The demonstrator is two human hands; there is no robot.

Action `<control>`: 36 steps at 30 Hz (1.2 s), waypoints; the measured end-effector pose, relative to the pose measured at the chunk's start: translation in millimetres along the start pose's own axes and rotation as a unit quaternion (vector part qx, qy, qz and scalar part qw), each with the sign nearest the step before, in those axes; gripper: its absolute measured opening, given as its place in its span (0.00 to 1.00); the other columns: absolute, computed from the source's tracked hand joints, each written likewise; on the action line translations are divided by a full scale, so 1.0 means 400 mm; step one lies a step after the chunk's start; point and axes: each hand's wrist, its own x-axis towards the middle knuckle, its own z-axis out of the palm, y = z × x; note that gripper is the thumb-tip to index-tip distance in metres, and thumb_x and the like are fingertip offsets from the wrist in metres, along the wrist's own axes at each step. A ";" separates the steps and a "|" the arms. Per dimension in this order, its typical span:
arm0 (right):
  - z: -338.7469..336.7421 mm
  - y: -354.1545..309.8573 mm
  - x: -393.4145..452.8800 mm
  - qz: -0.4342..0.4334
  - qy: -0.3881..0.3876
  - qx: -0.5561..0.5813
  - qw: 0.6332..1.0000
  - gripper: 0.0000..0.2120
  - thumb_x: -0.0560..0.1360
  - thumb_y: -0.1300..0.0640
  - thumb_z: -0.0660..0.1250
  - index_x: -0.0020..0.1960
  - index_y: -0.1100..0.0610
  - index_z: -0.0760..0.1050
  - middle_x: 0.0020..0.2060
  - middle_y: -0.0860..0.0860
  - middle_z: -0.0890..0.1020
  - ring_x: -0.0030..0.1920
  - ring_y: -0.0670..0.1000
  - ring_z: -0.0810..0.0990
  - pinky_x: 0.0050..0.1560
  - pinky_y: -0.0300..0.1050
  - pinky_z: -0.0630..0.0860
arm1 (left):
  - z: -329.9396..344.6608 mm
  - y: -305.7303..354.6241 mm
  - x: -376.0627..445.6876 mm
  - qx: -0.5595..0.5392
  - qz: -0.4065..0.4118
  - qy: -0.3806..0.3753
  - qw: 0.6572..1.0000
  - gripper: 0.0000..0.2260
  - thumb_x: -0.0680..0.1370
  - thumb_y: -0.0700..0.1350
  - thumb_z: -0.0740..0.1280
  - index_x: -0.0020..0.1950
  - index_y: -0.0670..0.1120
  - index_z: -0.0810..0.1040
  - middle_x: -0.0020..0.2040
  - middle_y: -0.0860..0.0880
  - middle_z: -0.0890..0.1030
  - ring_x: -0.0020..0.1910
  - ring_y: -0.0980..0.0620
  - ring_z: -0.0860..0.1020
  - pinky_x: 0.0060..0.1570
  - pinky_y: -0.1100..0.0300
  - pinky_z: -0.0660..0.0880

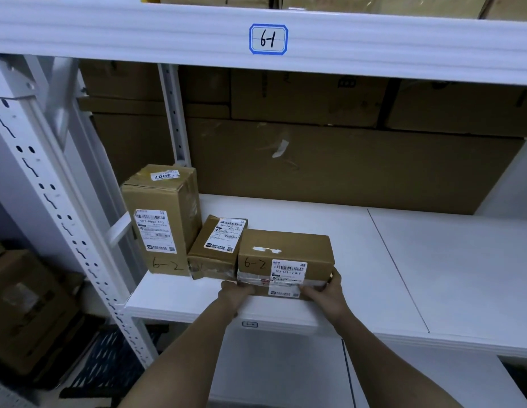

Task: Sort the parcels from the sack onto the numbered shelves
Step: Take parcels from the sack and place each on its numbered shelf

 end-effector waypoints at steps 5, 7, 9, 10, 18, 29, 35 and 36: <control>-0.005 0.018 -0.048 0.065 0.039 -0.082 0.994 0.48 0.67 0.54 0.79 0.76 0.61 0.54 0.72 0.59 0.65 0.72 0.60 0.66 0.71 0.55 0.66 | 0.013 -0.019 -0.005 0.011 -0.012 0.043 0.999 0.29 0.73 0.53 0.67 0.67 0.41 0.63 0.61 0.40 0.74 0.59 0.42 0.74 0.60 0.47 0.74; -0.017 0.034 -0.071 0.069 0.051 -0.117 0.989 0.41 0.71 0.58 0.75 0.76 0.61 0.55 0.72 0.60 0.65 0.72 0.60 0.66 0.71 0.54 0.65 | 0.030 -0.020 -0.023 0.021 -0.012 0.063 0.998 0.25 0.76 0.53 0.65 0.67 0.41 0.63 0.62 0.39 0.73 0.59 0.40 0.74 0.60 0.47 0.74; -0.039 0.046 -0.091 0.077 0.042 -0.137 0.987 0.36 0.73 0.58 0.72 0.75 0.61 0.59 0.71 0.60 0.67 0.70 0.59 0.67 0.70 0.51 0.65 | 0.055 -0.014 -0.054 0.024 0.001 0.058 0.998 0.24 0.76 0.51 0.65 0.67 0.41 0.64 0.61 0.39 0.73 0.59 0.40 0.74 0.57 0.47 0.76; -0.050 0.046 -0.099 0.079 0.030 -0.144 0.986 0.33 0.74 0.58 0.71 0.74 0.61 0.62 0.70 0.60 0.68 0.69 0.59 0.69 0.68 0.48 0.66 | 0.070 -0.013 -0.065 0.025 0.013 0.044 0.999 0.24 0.76 0.50 0.65 0.68 0.42 0.65 0.62 0.39 0.74 0.59 0.40 0.74 0.54 0.49 0.77; -0.289 0.091 -0.176 0.080 0.016 -0.132 0.988 0.10 0.72 0.59 0.64 0.41 0.67 0.76 0.37 0.60 0.78 0.42 0.53 0.78 0.49 0.58 0.77 | 0.288 0.027 -0.282 0.077 0.062 -0.058 0.993 0.05 0.78 0.42 0.60 0.43 0.43 0.72 0.40 0.44 0.76 0.34 0.48 0.73 0.35 0.61 0.64; -0.824 0.239 -0.345 0.119 0.023 -0.144 0.982 0.07 0.79 0.56 0.62 0.49 0.60 0.75 0.43 0.55 0.82 0.35 0.51 0.78 0.38 0.41 0.71 | 0.826 0.005 -0.573 0.118 0.086 -0.111 0.983 0.13 0.79 0.40 0.59 0.33 0.45 0.67 0.31 0.45 0.72 0.29 0.51 0.70 0.33 0.62 0.61; -1.092 0.318 -0.425 0.146 0.091 -0.099 0.980 0.07 0.79 0.57 0.61 0.45 0.59 0.75 0.40 0.54 0.81 0.35 0.51 0.78 0.44 0.48 0.75 | 1.108 0.033 -0.669 0.190 0.104 -0.193 0.957 0.09 0.79 0.41 0.59 0.57 0.39 0.72 0.44 0.42 0.76 0.35 0.49 0.72 0.34 0.60 0.63; -1.151 0.341 -0.439 0.161 0.111 -0.088 0.977 0.07 0.79 0.57 0.61 0.44 0.58 0.74 0.40 0.54 0.81 0.36 0.52 0.78 0.43 0.48 0.75 | 1.177 0.034 -0.686 0.217 0.108 -0.215 0.946 0.13 0.79 0.42 0.59 0.62 0.38 0.71 0.46 0.42 0.77 0.37 0.50 0.74 0.35 0.60 0.65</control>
